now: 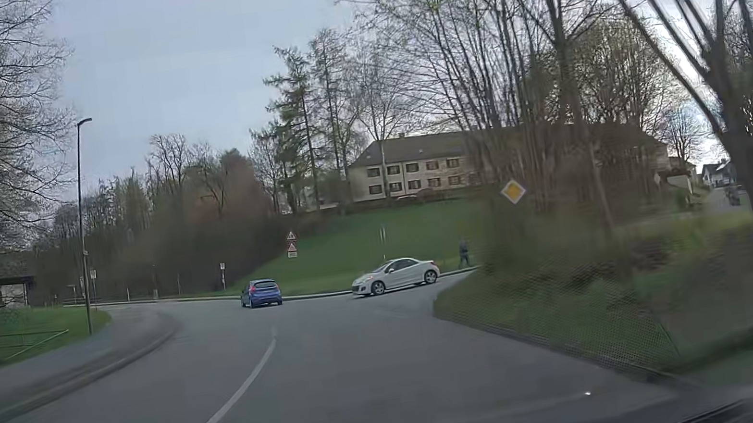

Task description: Follow the waypoints while adhering to traffic rules and regulations

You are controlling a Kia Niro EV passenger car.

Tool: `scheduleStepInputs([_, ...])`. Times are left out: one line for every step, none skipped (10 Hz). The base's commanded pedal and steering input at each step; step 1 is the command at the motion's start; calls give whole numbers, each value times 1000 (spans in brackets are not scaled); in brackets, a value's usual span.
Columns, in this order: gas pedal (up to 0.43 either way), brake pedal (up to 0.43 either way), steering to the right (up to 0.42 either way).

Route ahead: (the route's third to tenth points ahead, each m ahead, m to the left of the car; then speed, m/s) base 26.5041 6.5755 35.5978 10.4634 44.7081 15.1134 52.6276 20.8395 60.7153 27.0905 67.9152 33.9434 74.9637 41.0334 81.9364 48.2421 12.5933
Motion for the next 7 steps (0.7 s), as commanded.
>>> scheduleStepInputs([260, 0, -78])
scheduleStepInputs([260, 0, -75])
scheduleStepInputs([248, 0, -73])
scheduleStepInputs([248, 0, -70])
scheduleStepInputs([248, 0, -68])
scheduleStepInputs([248, 0, -66])
scheduleStepInputs([248, 0, -63])
